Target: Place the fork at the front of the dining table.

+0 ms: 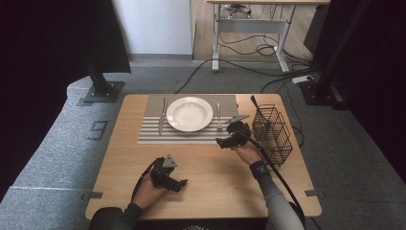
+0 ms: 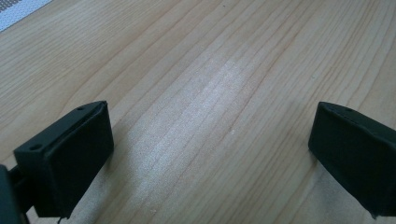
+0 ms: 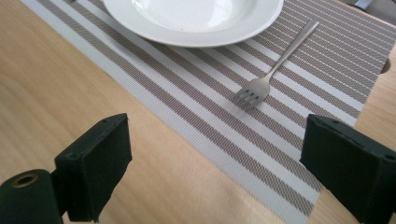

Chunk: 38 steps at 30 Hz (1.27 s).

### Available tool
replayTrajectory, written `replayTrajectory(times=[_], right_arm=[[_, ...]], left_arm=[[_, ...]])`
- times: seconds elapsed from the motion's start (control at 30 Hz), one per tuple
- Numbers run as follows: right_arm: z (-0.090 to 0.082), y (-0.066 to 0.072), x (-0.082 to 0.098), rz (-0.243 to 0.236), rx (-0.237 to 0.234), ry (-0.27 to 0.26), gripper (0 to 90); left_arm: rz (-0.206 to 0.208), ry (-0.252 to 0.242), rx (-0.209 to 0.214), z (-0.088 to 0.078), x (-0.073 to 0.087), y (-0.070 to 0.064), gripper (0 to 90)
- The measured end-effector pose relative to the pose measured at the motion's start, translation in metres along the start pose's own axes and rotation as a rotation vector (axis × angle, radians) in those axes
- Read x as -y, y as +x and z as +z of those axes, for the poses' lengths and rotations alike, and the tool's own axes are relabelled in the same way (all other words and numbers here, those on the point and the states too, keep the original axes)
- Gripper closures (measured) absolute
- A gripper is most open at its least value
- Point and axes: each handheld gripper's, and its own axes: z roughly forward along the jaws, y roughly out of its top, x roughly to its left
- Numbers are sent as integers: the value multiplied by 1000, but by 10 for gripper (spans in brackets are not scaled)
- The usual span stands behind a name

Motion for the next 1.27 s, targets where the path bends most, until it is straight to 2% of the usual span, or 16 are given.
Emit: replayTrajectory(times=[0.23, 0.47, 0.67, 0.93, 1.0, 1.03, 1.27], right_arm=[[-23, 12, 18, 1, -12, -33, 28], [-30, 16, 50, 27, -24, -45, 20], [-26, 18, 74, 23, -30, -33, 15], [-8, 13, 105, 34, -36, 26, 0], [-3, 11, 109, 30, -29, 49, 0], [-2, 10, 111, 40, -38, 25, 0], [-2, 9, 111, 32, -44, 26, 0]], left_arm=[[-3, -2, -1, 0, 0, 0, 0], [-7, -5, -4, 0, 0, -1, 0], [-8, -5, -4, 0, 0, -1, 0], [-9, -5, -4, 0, 0, -1, 0], [-9, -6, -4, 0, 0, -1, 0], [-9, -5, -4, 0, 0, -1, 0], [-6, -3, -3, 0, 0, -1, 0]])
